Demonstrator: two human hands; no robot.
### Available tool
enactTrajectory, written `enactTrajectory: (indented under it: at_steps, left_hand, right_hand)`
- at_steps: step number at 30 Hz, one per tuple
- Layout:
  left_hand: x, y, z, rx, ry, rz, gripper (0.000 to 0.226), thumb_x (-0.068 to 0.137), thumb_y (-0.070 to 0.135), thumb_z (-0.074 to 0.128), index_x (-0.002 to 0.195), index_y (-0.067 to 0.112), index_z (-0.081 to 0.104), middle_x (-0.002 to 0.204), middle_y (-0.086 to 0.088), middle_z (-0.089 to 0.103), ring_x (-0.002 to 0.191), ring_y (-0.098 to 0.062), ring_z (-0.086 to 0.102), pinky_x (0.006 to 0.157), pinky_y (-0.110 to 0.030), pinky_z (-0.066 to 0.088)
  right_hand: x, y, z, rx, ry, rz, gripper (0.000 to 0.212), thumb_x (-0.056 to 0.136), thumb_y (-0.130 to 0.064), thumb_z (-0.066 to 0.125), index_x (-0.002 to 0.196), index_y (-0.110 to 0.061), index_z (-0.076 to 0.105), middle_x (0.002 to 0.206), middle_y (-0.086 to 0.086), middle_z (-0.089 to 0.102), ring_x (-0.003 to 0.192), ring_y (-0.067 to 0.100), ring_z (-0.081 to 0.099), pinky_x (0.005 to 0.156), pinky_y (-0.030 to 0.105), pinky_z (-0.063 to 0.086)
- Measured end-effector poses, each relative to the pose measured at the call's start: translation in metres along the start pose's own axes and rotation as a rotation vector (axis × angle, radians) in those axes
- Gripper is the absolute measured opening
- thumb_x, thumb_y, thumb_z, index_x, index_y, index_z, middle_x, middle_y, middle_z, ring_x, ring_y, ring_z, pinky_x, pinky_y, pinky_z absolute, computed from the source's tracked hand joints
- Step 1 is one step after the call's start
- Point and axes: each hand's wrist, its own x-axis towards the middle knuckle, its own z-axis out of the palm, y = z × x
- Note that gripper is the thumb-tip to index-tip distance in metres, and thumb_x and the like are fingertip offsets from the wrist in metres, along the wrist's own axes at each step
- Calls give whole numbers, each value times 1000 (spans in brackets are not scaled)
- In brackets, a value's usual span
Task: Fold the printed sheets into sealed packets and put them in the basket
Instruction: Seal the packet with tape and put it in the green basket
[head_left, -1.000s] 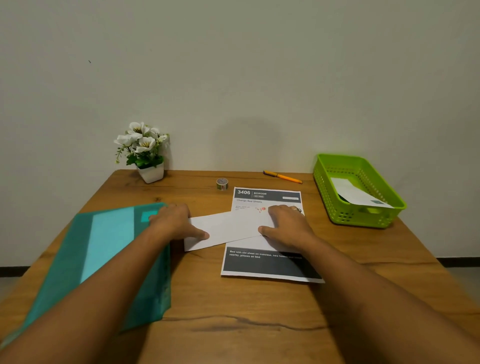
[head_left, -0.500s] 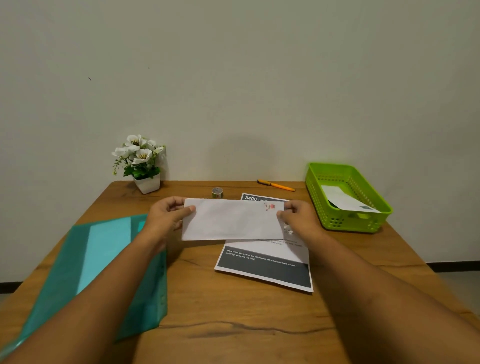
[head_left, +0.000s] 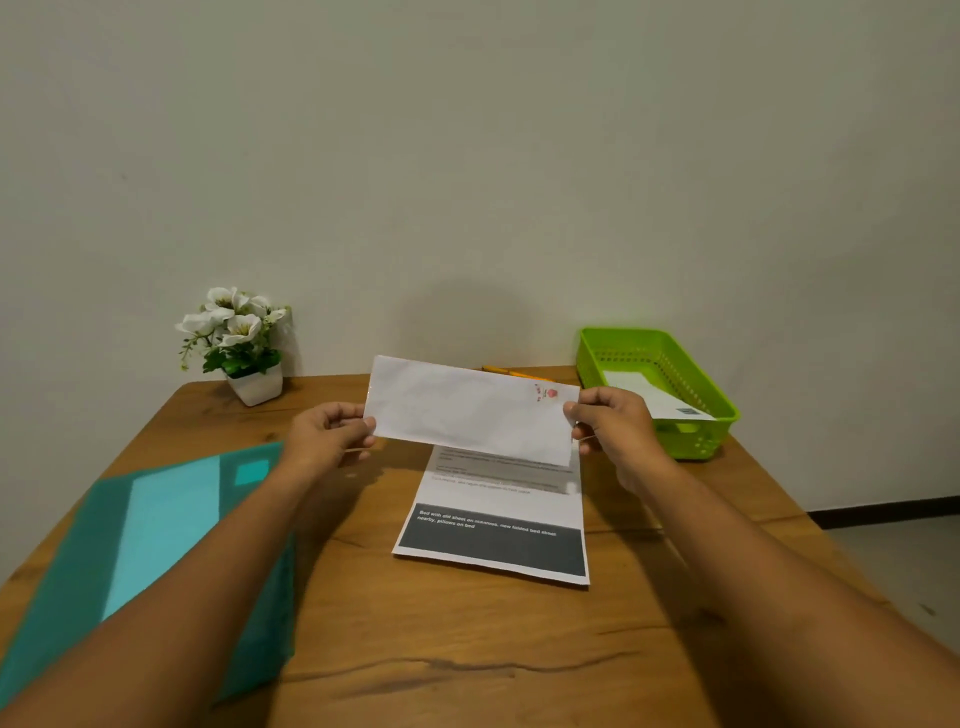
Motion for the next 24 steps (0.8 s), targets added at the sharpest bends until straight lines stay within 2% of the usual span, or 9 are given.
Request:
enactTrajectory:
  at_steps: [2,5,11,15,19,22,24]
  left_hand:
    - [6,9,15,-34,-5,7,14,94,10,70,108,12,71,102,-11,74,88,-21,72,70,-28,62]
    - [16,23,43,-88,-31,17,18,95,10,69,112,6,70,102,-11,73,87,-21,72,76,-31,63]
    - [28,55,110,-109,-143,55,18,97,9,68,112,-1,66,91,-12,68,74,-19,67,67,-27,63]
    - [36,71,156,-112,-171,86,23,96,17,72,111,1,67,89,-15,71,69,-17,70,66,-30,62]
    - [32,81,202,-132,-263,55,32,98,28,68,125,12,61,107,-11,73,90,-27,74,73,-34,62]
    - [20,77,228,-58,-343,79,33,100,26,67,129,14,57,109,-10,73,91,-26,73,77,-36,63]
    - [13,70,243,-8,-398,92,33,100,24,67,129,14,58,108,-10,73,90,-25,72,81,-39,61]
  right_hand:
    - [-2,-5,-13,38,27,10,8,95,-1,68,88,-2,66,71,13,61,44,9,54,41,21,47]
    - [-4,-8,-36,104,67,19,19,95,1,67,79,-7,61,62,10,59,45,13,54,43,24,52]
    - [-3,1,-91,202,174,57,14,94,3,65,86,-7,60,58,8,56,45,15,54,44,27,55]
    - [-5,13,-126,258,261,108,6,95,3,65,96,-3,63,72,15,62,49,14,57,47,26,56]
    - [-4,23,-148,355,333,174,14,98,0,64,111,2,62,96,19,74,57,14,66,50,26,59]
    - [0,27,-150,434,395,221,22,97,3,62,119,3,60,96,21,73,57,15,71,52,29,61]
    - [5,29,-148,482,433,249,20,96,5,61,116,4,59,97,23,73,60,19,73,53,30,62]
